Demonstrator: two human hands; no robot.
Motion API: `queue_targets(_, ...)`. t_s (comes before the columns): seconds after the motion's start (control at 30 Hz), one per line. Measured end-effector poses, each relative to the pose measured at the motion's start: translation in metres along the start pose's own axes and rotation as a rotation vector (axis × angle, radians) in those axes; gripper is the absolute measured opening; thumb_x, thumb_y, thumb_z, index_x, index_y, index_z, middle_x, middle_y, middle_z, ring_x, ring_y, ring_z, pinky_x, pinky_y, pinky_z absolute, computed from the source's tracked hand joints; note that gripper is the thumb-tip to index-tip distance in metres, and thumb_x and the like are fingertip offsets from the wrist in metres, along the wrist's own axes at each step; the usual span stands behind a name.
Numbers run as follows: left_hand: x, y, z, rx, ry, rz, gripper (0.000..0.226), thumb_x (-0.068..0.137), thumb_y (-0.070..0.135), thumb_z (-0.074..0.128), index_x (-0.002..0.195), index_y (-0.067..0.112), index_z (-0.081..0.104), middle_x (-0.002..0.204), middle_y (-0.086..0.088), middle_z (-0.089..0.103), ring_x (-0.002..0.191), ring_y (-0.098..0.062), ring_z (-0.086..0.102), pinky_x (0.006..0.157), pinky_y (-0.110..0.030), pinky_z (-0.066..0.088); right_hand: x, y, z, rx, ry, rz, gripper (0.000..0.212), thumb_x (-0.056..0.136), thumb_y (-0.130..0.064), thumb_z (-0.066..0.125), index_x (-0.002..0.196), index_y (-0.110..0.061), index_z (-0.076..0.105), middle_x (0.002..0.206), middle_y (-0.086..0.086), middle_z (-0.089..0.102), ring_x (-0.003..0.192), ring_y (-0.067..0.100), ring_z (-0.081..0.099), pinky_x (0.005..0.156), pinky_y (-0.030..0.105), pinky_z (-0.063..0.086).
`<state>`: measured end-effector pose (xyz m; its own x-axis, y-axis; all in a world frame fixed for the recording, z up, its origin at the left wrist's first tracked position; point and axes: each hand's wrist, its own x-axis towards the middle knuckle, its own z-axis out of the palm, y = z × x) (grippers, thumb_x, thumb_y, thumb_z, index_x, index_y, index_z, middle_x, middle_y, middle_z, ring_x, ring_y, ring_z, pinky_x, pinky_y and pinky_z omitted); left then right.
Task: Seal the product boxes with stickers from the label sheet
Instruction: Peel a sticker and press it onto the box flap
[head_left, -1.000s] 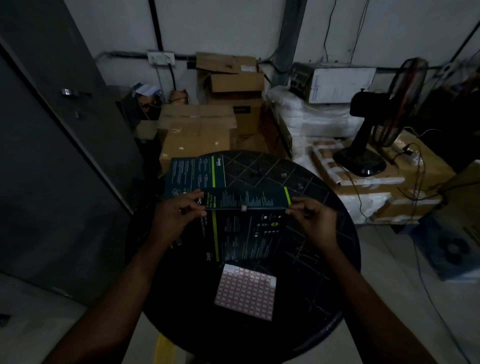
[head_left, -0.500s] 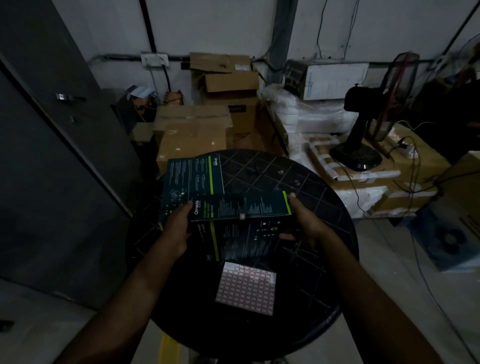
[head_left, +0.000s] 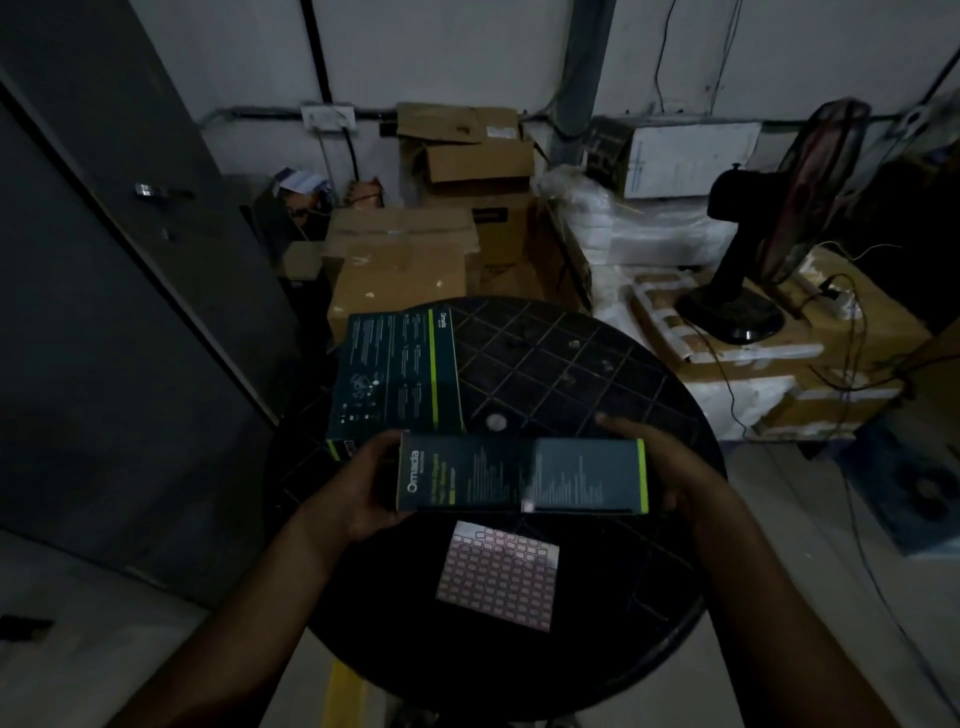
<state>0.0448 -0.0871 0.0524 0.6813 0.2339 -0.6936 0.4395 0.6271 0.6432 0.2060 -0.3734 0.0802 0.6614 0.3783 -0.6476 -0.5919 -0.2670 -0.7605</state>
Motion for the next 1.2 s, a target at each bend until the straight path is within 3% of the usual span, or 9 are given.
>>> queue_targets(0.1, -0.004, -0.015, 0.004, 0.022, -0.06, 0.018, 0.032, 0.081, 0.041, 0.068, 0.092, 0.014, 0.079, 0.096, -0.011, 0.075, 0.082, -0.028, 0.071, 0.083, -0.039, 0.054, -0.015, 0.009, -0.014, -0.078, 0.026, -0.212, 0.035, 0.085, -0.02, 0.07, 0.11, 0.003, 0.062, 0.095, 0.029, 0.059, 0.065, 0.019, 0.056, 0.053, 0.023, 0.048)
queue_targets(0.2, -0.01, -0.027, 0.013, 0.099, -0.095, 0.04, 0.037, 0.076, 0.028, 0.071, 0.107, 0.008, 0.074, 0.104, -0.016, 0.072, 0.088, -0.031, 0.068, 0.09, -0.043, 0.05, -0.024, 0.011, -0.03, -0.129, -0.039, -0.308, 0.022, 0.089, -0.007, 0.065, 0.111, -0.008, 0.061, 0.111, 0.017, 0.061, 0.086, 0.02, 0.062, 0.069, 0.024, 0.052)
queue_targets(0.37, -0.015, -0.029, 0.028, 0.174, -0.071, 0.187, 0.073, 0.074, -0.007, 0.067, 0.134, 0.026, 0.042, 0.124, -0.018, 0.063, 0.105, -0.035, 0.064, 0.077, -0.042, 0.055, -0.034, 0.008, -0.031, -0.079, -0.067, -0.351, 0.042, 0.093, 0.016, 0.045, 0.117, -0.017, 0.056, 0.096, 0.011, 0.066, 0.075, 0.022, 0.071, 0.059, 0.025, 0.059)
queue_targets(0.53, -0.013, -0.026, 0.026, 0.262, -0.101, 0.361, 0.097, 0.077, -0.022, 0.055, 0.147, 0.039, 0.028, 0.135, -0.007, 0.051, 0.114, -0.024, 0.058, 0.074, -0.033, 0.055, -0.021, 0.014, -0.011, -0.023, 0.007, -0.387, 0.058, 0.082, 0.015, 0.054, 0.133, -0.012, 0.052, 0.124, 0.027, 0.059, 0.085, 0.03, 0.068, 0.061, 0.035, 0.06)
queue_targets(0.67, -0.013, -0.013, 0.02, 0.327, -0.101, 0.509, 0.106, 0.074, -0.027, 0.056, 0.146, 0.045, 0.026, 0.136, 0.002, 0.048, 0.113, -0.018, 0.059, 0.074, -0.031, 0.057, -0.016, 0.026, 0.014, 0.009, 0.113, -0.466, 0.045, 0.09, 0.009, 0.057, 0.128, -0.008, 0.041, 0.118, 0.016, 0.059, 0.082, 0.021, 0.068, 0.059, 0.032, 0.057)
queue_targets(0.83, -0.01, 0.001, 0.014, 0.55, -0.007, 0.791, 0.108, 0.059, 0.007, 0.077, 0.146, 0.048, 0.027, 0.145, 0.01, 0.042, 0.124, -0.005, 0.051, 0.092, -0.03, 0.052, -0.003, 0.035, 0.032, -0.225, 0.217, -0.759, 0.059, 0.087, -0.021, 0.077, 0.127, -0.018, 0.034, 0.132, 0.006, 0.054, 0.118, 0.027, 0.062, 0.088, 0.046, 0.059)
queue_targets(1.0, -0.006, 0.015, 0.006, 0.875, 0.07, 0.927, 0.099, 0.07, 0.013, 0.084, 0.147, 0.044, 0.031, 0.145, 0.003, 0.022, 0.131, -0.008, 0.026, 0.11, -0.03, 0.029, 0.005, 0.031, 0.048, -0.539, 0.255, -0.984, 0.06, 0.099, -0.025, 0.06, 0.152, -0.029, 0.034, 0.156, -0.004, 0.036, 0.142, 0.012, 0.04, 0.114, 0.043, 0.04)
queue_targets(1.1, 0.005, 0.02, 0.001, 1.068, -0.007, 0.99, 0.095, 0.068, 0.028, 0.089, 0.143, 0.05, 0.037, 0.159, 0.011, -0.001, 0.145, -0.012, 0.011, 0.116, -0.033, 0.021, 0.014, 0.032, 0.051, -0.638, 0.267, -0.933, 0.051, 0.099, -0.039, 0.057, 0.147, -0.04, 0.042, 0.159, -0.003, 0.028, 0.144, 0.013, 0.036, 0.115, 0.047, 0.04)
queue_targets(1.2, 0.025, 0.02, 0.008, 1.216, -0.095, 1.003, 0.082, 0.055, 0.063, 0.082, 0.129, 0.06, 0.048, 0.161, 0.021, -0.012, 0.151, -0.019, 0.002, 0.121, -0.051, 0.012, 0.016, 0.032, 0.044, -0.727, 0.24, -0.852, 0.078, 0.081, -0.063, 0.07, 0.149, -0.049, 0.034, 0.167, -0.004, 0.005, 0.154, 0.011, 0.005, 0.121, 0.032, 0.023)
